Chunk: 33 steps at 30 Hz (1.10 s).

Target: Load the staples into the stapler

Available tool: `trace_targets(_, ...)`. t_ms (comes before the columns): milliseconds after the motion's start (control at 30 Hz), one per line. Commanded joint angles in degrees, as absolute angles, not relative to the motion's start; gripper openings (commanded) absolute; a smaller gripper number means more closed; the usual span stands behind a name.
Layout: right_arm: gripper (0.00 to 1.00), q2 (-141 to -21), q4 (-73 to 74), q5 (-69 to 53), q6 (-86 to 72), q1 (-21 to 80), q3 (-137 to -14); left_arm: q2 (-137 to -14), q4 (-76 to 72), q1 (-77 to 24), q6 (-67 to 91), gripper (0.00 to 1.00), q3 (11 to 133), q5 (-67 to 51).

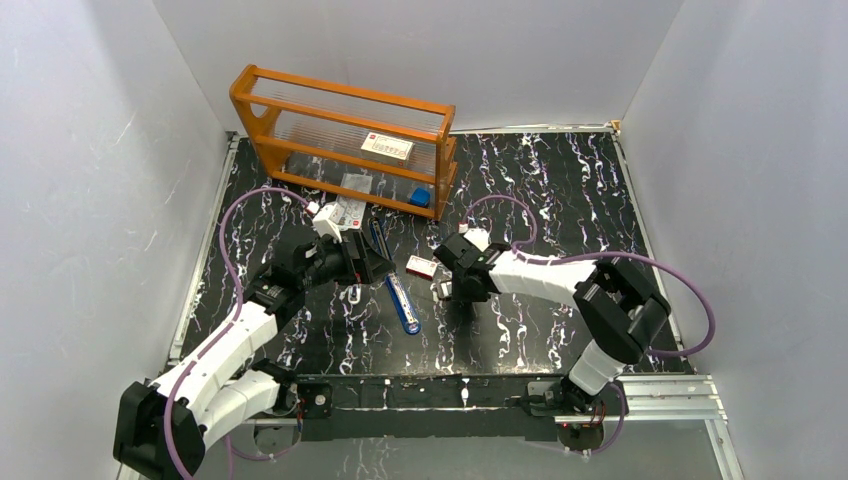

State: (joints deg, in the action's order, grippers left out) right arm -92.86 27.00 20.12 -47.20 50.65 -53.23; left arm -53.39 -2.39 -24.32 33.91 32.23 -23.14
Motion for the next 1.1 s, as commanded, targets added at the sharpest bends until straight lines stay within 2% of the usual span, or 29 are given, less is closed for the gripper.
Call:
trace_targets(0, 0.39, -90.56, 29.93, 19.72, -43.34, 52.34, -55.93, -52.68, -2.02, -24.35, 33.02, 0.88, 33.50, -22.63)
trace_targets(133, 0.40, -89.56, 33.99, 20.75, -42.58, 53.53, -59.40, -52.85, -2.28, -24.35, 33.11, 0.88, 33.61, -22.97)
trace_targets(400, 0.43, -94.94, 35.51, 24.24, -40.70, 54.06, -66.44, -51.66, -1.36, -24.35, 32.56, 0.88, 33.84, -22.22)
trace_targets(567, 0.42, -98.49, 34.82, 24.41, -40.96, 53.96, -67.41, -51.45, -1.14, -24.35, 32.56, 0.88, 33.84, -22.59)
trace_targets(733, 0.37, -99.00, 34.61, 25.26, -40.83, 53.94, -67.94, -51.59, -1.38, -24.35, 32.93, 0.88, 33.58, -22.90)
trace_targets(1067, 0.43, -101.50, 32.87, 23.89, -38.06, 53.55, -68.41, -51.92, -1.53, -24.35, 32.87, 0.88, 33.61, -22.86)
